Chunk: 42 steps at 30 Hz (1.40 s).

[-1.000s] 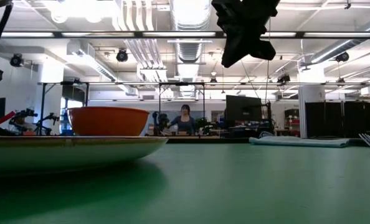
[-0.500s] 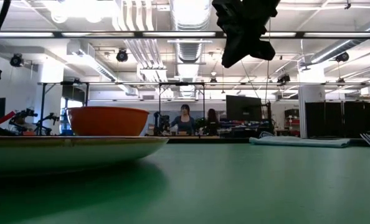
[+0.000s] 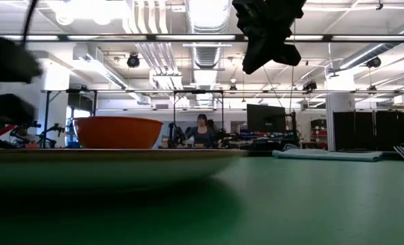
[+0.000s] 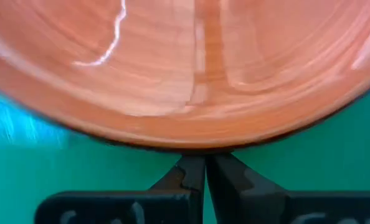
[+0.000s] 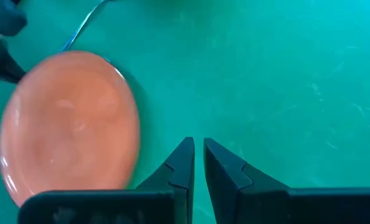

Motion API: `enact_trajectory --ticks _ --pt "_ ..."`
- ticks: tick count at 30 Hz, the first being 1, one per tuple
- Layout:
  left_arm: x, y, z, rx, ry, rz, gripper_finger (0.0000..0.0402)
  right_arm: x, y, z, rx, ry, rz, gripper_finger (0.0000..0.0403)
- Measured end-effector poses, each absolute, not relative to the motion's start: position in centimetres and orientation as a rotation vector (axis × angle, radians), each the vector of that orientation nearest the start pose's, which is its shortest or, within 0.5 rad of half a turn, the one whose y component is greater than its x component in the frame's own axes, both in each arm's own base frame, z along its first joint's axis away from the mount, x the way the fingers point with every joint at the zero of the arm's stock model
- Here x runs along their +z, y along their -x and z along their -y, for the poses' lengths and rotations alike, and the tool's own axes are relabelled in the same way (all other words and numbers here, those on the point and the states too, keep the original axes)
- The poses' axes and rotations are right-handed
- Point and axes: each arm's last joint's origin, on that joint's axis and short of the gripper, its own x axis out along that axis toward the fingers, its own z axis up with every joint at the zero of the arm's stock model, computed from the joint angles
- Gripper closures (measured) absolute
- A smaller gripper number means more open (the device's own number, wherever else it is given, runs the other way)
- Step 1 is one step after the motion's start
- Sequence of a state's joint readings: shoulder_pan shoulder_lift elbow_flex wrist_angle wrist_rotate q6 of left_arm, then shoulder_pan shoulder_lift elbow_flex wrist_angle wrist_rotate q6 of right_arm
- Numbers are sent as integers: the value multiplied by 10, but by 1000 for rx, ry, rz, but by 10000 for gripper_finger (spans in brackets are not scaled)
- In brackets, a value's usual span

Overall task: Set table place
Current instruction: Move the orange plate to the center of the table

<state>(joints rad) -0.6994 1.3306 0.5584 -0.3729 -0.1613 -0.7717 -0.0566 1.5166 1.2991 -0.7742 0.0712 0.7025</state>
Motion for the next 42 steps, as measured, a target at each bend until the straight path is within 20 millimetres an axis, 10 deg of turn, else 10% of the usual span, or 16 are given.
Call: enact_trajectory --ticks 21,42 --pt "126 -239 82 159 305 -914 401 283 -289 -29 -410 -558 -1166 374" --pt "181 -204 64 215 522 -904 401 193 -264 -75 -219 -815 -1344 374"
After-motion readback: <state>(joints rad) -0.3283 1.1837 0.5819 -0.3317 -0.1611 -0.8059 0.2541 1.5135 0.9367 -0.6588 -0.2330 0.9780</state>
